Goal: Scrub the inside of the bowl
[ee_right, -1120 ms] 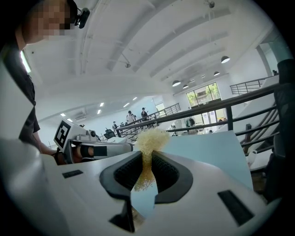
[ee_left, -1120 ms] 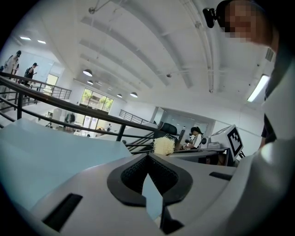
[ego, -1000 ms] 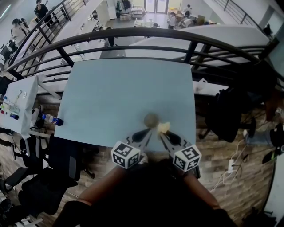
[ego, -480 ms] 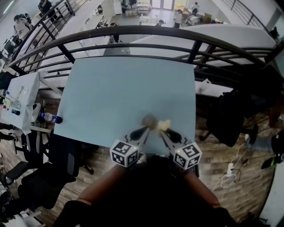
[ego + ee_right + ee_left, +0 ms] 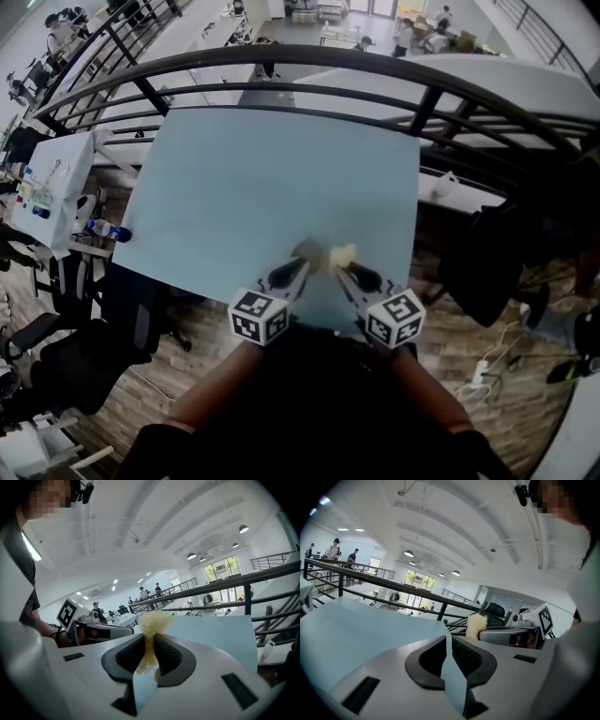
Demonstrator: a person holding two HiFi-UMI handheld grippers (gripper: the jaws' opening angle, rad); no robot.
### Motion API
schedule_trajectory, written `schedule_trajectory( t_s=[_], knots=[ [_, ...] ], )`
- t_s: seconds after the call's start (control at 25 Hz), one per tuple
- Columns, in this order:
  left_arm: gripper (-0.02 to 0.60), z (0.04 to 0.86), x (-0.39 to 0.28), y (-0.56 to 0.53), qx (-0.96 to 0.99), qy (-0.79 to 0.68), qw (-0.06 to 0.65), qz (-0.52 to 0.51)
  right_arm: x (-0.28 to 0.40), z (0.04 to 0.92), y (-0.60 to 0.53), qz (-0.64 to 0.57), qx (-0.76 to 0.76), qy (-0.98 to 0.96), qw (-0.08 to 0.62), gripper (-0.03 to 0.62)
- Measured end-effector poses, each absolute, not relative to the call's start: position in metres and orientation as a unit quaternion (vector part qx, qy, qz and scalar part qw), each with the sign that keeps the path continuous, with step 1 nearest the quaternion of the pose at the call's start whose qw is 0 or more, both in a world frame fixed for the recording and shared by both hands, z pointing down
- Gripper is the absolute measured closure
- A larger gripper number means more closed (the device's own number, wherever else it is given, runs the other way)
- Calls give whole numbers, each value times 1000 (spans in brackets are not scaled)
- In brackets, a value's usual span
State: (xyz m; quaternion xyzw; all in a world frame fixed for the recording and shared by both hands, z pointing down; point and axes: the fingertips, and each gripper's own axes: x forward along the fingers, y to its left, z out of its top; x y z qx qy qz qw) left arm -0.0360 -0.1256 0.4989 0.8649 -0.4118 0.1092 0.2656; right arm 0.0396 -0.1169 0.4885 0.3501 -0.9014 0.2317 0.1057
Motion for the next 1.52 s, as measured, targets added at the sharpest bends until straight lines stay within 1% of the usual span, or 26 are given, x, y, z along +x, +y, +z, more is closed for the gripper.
schedule_trajectory(
  t_s=[0.24,0.44,0.68,0.92,1.24,1.36,1.52],
  knots=[
    [528,519,-48,-136,845,-446,272,118,35,506,-126,225,333,-906,134,528],
    [485,550,-59,-145,834,-445,294,140,23,528,-136,243,325,-901,153,527],
    [468,594,-70,-162,830,-433,300,184,12,558,-155,253,330,-892,177,527],
    [457,632,-77,-175,819,-425,328,202,5,587,-172,273,337,-880,193,527],
    [402,688,-78,-191,803,-399,372,239,-2,632,-191,308,340,-862,214,528],
    [373,704,-79,-193,799,-391,384,249,-6,646,-193,315,337,-858,224,528],
    [359,725,-82,-193,789,-385,401,264,-11,663,-193,325,332,-854,236,527]
  ],
)
